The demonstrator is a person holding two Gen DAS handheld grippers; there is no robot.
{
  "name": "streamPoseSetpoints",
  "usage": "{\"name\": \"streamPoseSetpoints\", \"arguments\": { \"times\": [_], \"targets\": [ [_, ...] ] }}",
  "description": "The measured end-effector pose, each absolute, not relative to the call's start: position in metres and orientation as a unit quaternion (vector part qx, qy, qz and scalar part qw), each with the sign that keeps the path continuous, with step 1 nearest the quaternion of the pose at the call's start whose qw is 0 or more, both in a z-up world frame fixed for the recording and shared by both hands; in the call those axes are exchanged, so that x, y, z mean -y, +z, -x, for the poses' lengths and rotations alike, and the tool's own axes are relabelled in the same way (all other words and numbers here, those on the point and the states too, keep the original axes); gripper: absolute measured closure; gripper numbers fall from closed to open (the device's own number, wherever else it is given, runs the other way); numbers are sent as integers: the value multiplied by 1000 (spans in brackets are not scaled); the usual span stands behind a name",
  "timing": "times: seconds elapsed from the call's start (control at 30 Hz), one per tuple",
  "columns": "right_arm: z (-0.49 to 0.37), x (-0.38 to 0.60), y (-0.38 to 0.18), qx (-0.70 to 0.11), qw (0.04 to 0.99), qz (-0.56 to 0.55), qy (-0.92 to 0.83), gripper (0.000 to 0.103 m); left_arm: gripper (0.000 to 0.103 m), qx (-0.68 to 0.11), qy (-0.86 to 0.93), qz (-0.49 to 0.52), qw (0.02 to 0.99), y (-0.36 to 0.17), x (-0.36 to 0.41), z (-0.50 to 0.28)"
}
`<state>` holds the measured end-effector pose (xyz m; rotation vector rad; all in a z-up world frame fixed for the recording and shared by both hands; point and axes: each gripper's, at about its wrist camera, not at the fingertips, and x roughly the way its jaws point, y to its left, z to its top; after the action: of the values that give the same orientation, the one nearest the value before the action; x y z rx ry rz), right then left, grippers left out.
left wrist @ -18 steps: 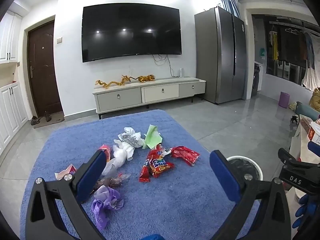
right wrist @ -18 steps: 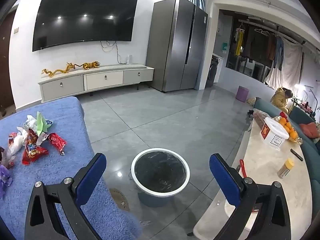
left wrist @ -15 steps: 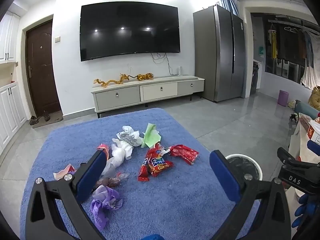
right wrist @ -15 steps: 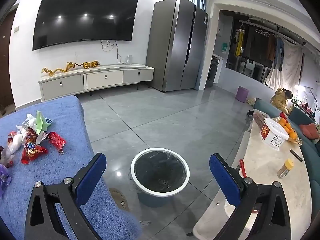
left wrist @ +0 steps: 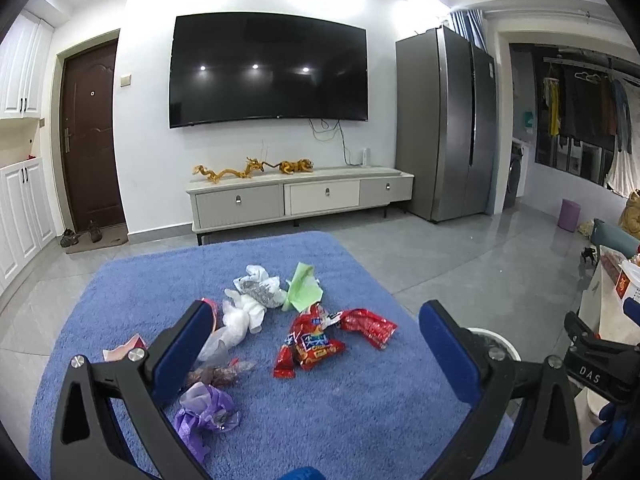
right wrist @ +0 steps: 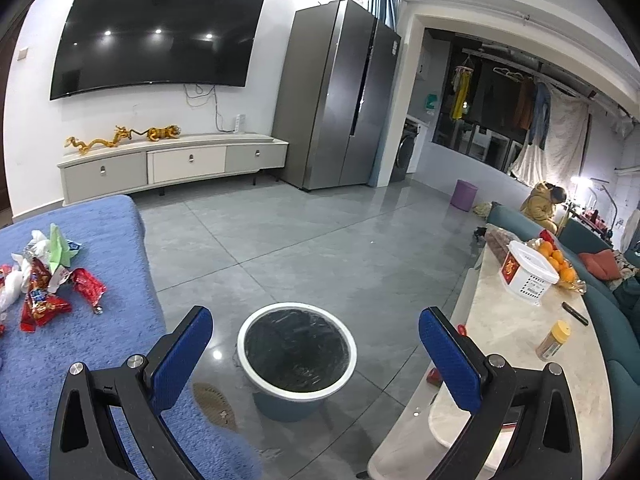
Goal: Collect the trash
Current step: 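Move both grippers over the pile of wrappers on the blue rug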
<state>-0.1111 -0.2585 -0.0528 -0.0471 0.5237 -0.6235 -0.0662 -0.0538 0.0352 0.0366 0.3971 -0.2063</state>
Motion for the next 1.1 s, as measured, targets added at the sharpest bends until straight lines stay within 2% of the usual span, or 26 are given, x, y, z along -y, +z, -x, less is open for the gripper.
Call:
{"name": "streamPoseSetpoints", "arguments": {
  "times": [0.87,1.1],
  "targets": [
    [113,318,-70,-249,905,-21,-344,0,0,-165,-121,-54,977,32,113,60],
    [109,326,-70,-242,906,-23,-345,0,0,-189,-143,-70,969,30,129,46]
  ]
}}
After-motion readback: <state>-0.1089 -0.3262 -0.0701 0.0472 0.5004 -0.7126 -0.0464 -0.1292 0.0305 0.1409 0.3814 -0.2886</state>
